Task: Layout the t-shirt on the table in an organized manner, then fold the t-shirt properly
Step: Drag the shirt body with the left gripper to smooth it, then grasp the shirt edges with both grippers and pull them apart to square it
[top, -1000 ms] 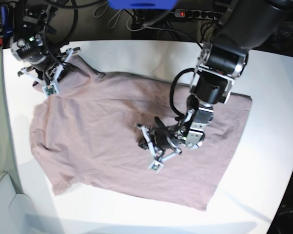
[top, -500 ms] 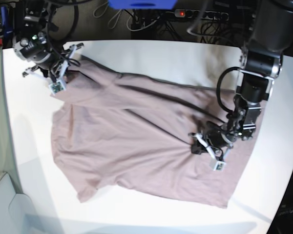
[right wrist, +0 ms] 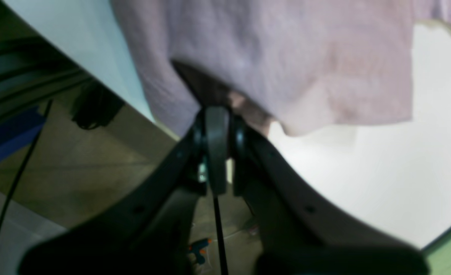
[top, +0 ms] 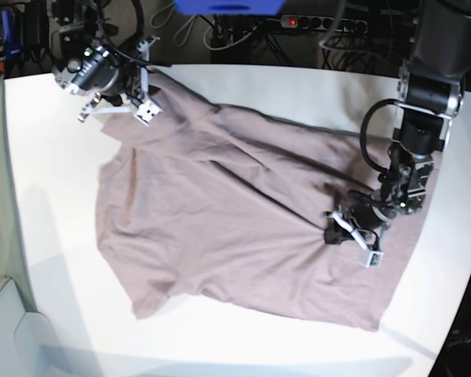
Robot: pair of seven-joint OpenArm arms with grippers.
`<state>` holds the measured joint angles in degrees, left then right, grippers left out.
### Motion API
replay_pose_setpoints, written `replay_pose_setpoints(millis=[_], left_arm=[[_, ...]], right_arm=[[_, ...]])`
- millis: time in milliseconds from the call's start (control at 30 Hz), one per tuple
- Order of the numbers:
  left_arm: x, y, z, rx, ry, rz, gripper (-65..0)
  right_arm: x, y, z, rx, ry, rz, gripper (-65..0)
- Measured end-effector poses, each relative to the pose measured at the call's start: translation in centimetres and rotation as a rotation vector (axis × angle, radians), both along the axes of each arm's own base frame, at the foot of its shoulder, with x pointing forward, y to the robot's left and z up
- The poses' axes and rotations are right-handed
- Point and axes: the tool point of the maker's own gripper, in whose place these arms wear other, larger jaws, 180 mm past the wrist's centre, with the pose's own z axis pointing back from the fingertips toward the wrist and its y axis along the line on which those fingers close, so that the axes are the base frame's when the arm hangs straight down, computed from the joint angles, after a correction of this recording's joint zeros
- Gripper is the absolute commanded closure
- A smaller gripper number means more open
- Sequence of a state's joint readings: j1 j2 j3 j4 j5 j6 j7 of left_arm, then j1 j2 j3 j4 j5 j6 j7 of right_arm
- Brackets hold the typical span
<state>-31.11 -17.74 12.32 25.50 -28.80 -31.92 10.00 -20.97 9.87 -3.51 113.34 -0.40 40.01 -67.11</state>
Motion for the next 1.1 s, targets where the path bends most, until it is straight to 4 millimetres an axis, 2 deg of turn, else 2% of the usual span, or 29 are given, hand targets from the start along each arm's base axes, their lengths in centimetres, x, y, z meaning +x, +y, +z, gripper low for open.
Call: replay_pose_setpoints(millis=[167,233,333,500,600,767,867,933,1000,1033,1100], left_arm=[[0.0,-0.1,0.0,-0.003,-0.001,0.000,-0.1],[0.0,-0.1,0.0,-0.004,-0.002,0.000,-0.1],[0.1,-0.3,0.2,0.001,-0.008,-0.006,-0.1],[0.1,-0.5,0.3,0.005,-0.014,-0.013,-0.1],[0.1,-0.5,0.3,0.007,-0.013,-0.012,-0.1],[0.1,-0.3,0.3,0.009,-0.011,-0.012,-0.1],[0.0,-0.3,0.3,0.011,-0.011,-0.013,-0.1],[-0.1,-0.2,0.2,0.011,-0.009,-0.012,-0.1],[-0.1,-0.2,0.2,0.007,-0.012,-0.009,-0.1],[-0.2,-0.1,0.1,0.008,-0.009,-0.009,-0.1],[-0.3,-0.1,0.1,0.007,-0.009,-0.010,-0.1]], right_arm=[[0.6,-0.5,0.2,-0.019,-0.007,0.002,0.0],[0.9,-1.6,0.3,-0.066,-0.015,0.005,-1.2],[0.8,-2.2,0.2,-0.108,-0.015,0.005,-9.3],[1.1,-2.7,0.3,-0.148,-0.021,0.000,-30.1],[0.9,-3.3,0.3,-0.168,-0.017,0.020,-34.4],[1.4,-8.5,1.4,-0.292,-0.031,-0.011,-34.4],[1.8,-12.5,2.8,-0.369,-0.053,-0.092,-34.4],[2.9,-14.5,4.0,-0.392,-0.091,-0.147,-34.4],[5.3,-16.3,6.1,-0.418,-0.164,-0.213,-34.3],[6.9,-16.7,7.4,-0.419,-0.216,-0.238,-33.8],[9.6,-16.0,9.0,-0.379,-0.300,-0.264,-30.0]])
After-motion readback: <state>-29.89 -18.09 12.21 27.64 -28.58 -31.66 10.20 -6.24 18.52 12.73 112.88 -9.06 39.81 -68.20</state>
